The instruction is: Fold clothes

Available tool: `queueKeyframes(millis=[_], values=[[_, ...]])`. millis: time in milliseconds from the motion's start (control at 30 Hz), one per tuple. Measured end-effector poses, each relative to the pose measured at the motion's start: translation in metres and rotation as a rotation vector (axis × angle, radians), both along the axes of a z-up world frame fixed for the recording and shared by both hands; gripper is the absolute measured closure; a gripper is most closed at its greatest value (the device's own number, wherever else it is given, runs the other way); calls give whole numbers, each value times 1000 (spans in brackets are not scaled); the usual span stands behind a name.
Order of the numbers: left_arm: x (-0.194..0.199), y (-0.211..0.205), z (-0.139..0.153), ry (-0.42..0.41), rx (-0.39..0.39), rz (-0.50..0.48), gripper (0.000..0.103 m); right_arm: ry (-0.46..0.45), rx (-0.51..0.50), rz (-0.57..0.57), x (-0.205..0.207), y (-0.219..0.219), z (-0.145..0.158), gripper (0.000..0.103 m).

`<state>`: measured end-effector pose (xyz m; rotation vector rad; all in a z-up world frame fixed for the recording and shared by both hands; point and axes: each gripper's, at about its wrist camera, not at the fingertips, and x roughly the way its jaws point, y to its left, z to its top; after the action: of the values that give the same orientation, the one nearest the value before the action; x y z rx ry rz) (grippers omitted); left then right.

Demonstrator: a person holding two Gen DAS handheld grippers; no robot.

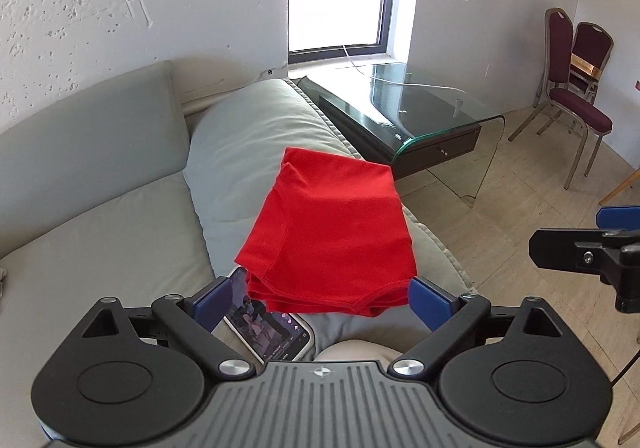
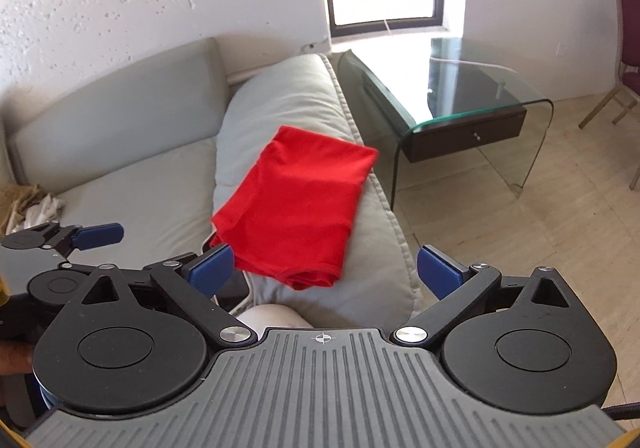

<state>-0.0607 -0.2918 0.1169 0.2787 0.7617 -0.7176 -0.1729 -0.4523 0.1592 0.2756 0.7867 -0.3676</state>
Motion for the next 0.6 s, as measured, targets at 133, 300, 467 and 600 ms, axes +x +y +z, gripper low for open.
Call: queueKeyframes(millis=[133, 300, 467, 600], values=[[-5, 5, 5, -18, -5, 16, 1, 12, -26, 10, -3, 7, 4, 3], [-4, 11, 2, 13, -8, 33, 1, 26, -32, 39, -3, 17, 2, 3], [-5, 7, -2, 22, -8, 28, 2, 45, -31, 42, -1, 21, -5, 3], [-6, 2, -5, 27, -5, 22, 2, 58, -32, 34, -1, 20, -10, 3]])
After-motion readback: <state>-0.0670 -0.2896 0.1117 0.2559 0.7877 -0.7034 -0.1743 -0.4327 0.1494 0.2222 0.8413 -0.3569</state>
